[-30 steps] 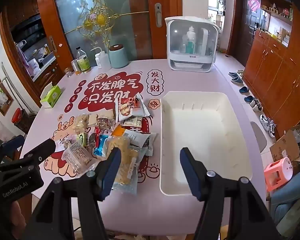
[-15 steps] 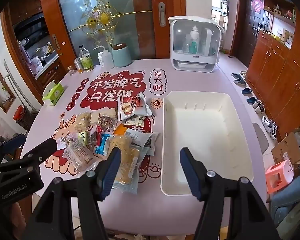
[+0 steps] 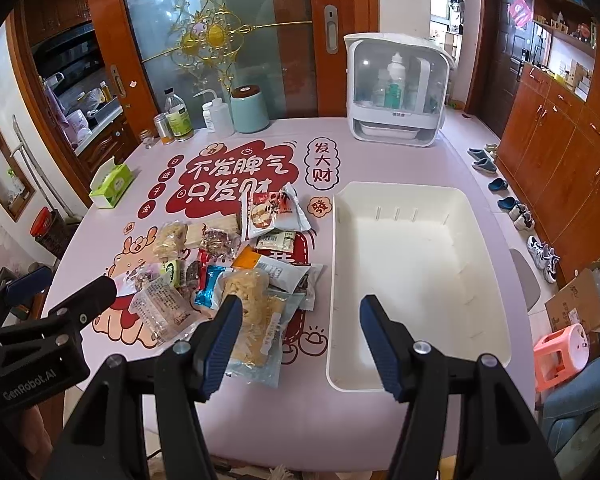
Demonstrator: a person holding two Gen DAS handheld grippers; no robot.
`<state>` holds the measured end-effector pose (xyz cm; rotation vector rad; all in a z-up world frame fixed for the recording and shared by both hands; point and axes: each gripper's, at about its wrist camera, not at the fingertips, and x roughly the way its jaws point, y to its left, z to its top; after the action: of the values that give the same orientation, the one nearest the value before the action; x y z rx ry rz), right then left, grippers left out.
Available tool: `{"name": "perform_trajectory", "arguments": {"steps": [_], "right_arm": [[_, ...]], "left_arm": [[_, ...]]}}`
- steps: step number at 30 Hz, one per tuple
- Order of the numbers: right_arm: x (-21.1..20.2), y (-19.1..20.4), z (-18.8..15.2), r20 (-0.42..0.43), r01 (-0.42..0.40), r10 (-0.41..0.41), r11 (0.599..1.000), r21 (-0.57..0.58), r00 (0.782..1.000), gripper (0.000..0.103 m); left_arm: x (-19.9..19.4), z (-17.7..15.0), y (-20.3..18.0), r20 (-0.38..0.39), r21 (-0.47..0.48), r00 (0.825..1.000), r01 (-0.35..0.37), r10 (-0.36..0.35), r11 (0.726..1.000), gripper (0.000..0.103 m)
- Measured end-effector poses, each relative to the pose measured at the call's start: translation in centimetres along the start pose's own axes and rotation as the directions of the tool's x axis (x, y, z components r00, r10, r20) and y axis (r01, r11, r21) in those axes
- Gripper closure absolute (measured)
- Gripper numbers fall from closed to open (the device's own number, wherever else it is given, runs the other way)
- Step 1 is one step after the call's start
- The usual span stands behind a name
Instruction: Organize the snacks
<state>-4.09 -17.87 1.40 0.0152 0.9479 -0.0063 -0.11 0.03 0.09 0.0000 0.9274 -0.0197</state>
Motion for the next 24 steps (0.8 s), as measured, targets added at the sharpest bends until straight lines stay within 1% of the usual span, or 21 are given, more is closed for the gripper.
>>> {"name": "perform_trajectory", "arguments": {"steps": [24], "right_arm": [[0.12, -0.11, 0.11, -0.006, -0.003, 0.003, 1.0, 0.003, 1.0, 0.041]], "left_arm": [[-0.36, -0.75, 0.08, -0.006, 0.001, 1.0, -0.004, 0.004, 1.0, 0.007]]}}
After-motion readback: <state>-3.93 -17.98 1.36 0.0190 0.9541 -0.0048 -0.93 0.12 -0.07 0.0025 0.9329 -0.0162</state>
